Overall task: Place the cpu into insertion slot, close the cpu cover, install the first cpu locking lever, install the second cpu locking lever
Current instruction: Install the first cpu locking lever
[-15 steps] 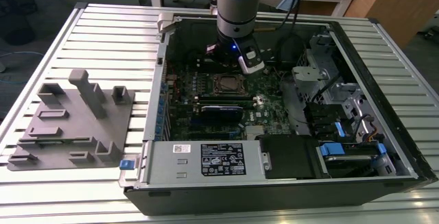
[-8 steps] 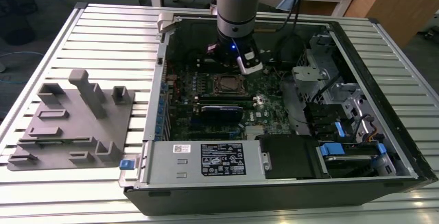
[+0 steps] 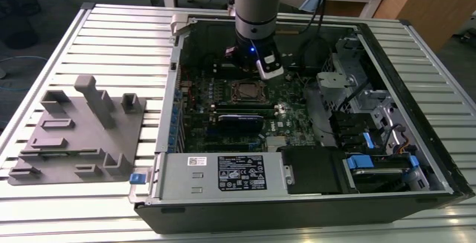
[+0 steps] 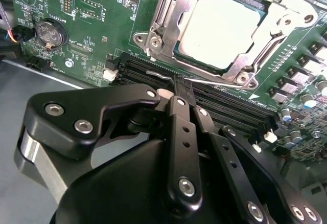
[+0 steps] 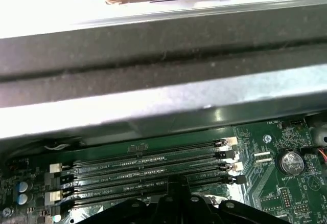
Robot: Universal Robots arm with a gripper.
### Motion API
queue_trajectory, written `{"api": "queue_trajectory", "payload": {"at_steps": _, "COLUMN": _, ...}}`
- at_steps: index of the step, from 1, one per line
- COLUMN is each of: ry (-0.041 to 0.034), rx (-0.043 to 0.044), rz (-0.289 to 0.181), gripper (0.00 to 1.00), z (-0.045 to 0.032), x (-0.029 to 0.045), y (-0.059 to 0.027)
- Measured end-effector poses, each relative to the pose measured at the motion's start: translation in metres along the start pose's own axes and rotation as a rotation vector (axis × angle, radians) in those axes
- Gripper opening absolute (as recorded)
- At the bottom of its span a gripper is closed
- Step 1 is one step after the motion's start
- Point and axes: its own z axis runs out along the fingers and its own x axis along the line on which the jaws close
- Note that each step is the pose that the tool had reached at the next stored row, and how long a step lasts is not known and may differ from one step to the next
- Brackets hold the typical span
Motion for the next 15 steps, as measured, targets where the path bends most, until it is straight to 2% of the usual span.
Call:
{"api": "queue_trajectory", "payload": {"at_steps": 4, "ry": -0.0043, "rx": 0.006, "rz": 0.012, "gripper": 0.1, "z": 0.0002, "x": 0.0, "y": 0.0}}
{"api": "queue_trajectory", "payload": {"at_steps": 10, "ry": -0.02, "rx": 0.0285, "rz": 0.056, "gripper": 0.1, "z": 0.0006, "x": 0.0, "y": 0.0}}
{"api": "queue_trajectory", "payload": {"at_steps": 15, "ry": -0.0294, "rx": 0.0331, "rz": 0.09, "gripper": 0.1, "z": 0.0012, "x": 0.0005, "y": 0.0024}}
